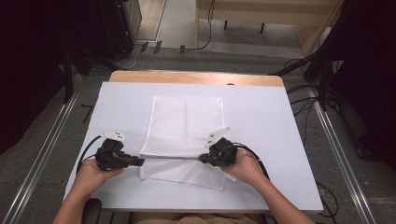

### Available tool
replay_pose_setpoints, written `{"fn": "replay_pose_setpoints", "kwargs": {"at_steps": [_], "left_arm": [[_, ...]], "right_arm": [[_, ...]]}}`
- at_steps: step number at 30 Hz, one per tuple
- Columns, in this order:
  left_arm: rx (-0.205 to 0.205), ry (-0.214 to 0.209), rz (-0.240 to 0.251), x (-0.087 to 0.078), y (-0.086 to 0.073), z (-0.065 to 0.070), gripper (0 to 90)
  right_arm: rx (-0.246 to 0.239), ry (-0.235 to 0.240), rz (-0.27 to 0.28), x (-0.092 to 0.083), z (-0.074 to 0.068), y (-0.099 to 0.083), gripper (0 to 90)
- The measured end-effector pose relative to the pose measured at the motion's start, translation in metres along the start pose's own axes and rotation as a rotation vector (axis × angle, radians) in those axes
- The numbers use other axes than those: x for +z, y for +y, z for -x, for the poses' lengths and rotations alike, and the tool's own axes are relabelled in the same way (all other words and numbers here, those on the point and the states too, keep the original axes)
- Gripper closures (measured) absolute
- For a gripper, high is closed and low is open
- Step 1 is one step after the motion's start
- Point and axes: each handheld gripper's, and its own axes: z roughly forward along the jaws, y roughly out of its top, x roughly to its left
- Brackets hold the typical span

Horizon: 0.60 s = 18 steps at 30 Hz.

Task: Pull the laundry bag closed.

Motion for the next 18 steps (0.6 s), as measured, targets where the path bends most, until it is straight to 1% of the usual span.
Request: {"fn": "replay_pose_setpoints", "kwargs": {"at_steps": [1,13,14,18], "left_arm": [[0.000,0.000,0.000,0.000,0.000,0.000,88.2],[-0.005,-0.005,0.000,0.000,0.000,-0.001,88.2],[-0.006,-0.008,0.000,0.000,0.000,0.000,88.2],[-0.009,-0.008,0.000,0.001,-0.001,0.000,88.2]], "right_arm": [[-0.004,-0.002,0.002,0.000,0.001,-0.001,88.4],[0.017,-0.013,0.002,-0.010,0.008,-0.012,88.3],[0.023,-0.007,-0.002,-0.011,0.008,-0.013,88.4],[0.029,-0.016,-0.009,-0.014,0.010,-0.018,88.3]]}}
